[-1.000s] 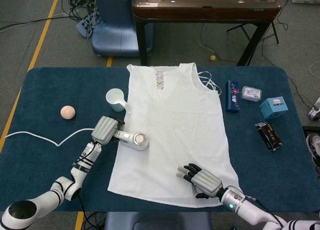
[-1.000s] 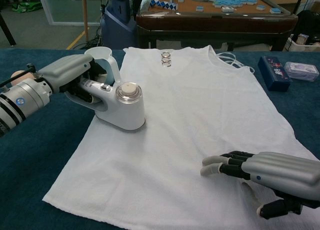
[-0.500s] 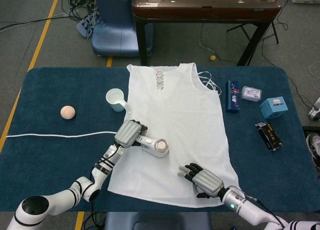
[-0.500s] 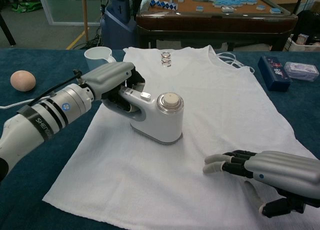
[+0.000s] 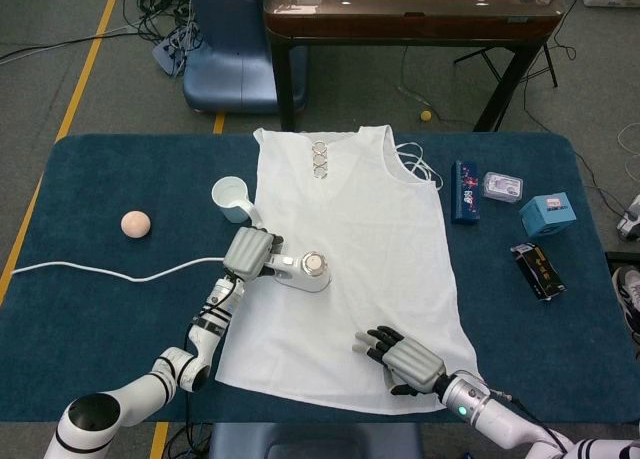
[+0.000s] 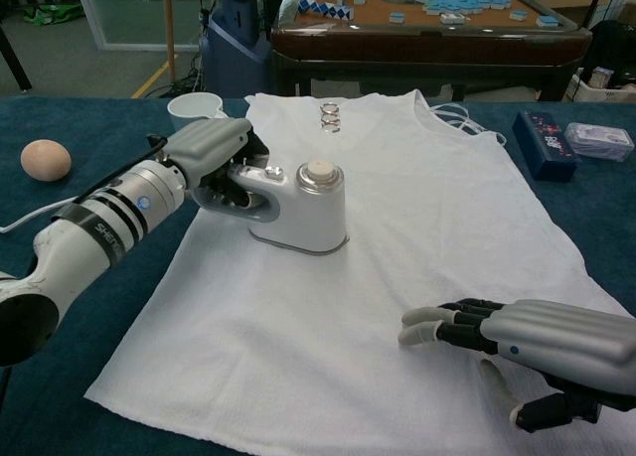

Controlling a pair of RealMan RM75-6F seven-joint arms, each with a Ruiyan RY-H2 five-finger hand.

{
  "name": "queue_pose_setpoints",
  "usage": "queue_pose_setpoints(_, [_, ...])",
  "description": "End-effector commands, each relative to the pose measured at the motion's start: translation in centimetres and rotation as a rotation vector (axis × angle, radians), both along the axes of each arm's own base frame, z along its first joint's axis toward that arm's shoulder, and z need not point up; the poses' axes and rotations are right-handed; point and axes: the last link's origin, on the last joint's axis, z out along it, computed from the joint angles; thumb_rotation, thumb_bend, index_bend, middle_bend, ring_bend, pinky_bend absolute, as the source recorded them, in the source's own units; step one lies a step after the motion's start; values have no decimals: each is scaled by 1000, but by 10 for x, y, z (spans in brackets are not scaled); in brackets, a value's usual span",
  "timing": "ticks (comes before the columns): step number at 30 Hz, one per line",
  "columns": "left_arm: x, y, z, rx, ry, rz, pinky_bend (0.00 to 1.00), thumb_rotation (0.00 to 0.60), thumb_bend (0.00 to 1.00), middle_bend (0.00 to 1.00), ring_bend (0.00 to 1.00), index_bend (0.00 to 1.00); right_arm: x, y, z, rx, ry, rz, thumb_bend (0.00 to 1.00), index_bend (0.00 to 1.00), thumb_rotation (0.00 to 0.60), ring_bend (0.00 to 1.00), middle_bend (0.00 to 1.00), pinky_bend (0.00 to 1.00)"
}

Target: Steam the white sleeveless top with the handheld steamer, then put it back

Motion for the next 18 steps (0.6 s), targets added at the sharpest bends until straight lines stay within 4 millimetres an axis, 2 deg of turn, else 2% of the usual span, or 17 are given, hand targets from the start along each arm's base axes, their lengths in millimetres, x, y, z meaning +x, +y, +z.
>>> queue_pose_setpoints(1, [-7,6,6,22,7,10,547,600,269,700,563,859,1,0,-1,2,0,1,906,0,466,0,34,0])
queue_pose_setpoints(12, [-34,22,29,88,37,54,547,600,268,700,563,859,3,0,-1,2,3,6,905,0,465,0,34,0])
queue_pose_setpoints(18, [-52,20,39,88,32,64,547,600,269,700,563,860,3,2,0,1,4,7,906,0,467,0,34,0])
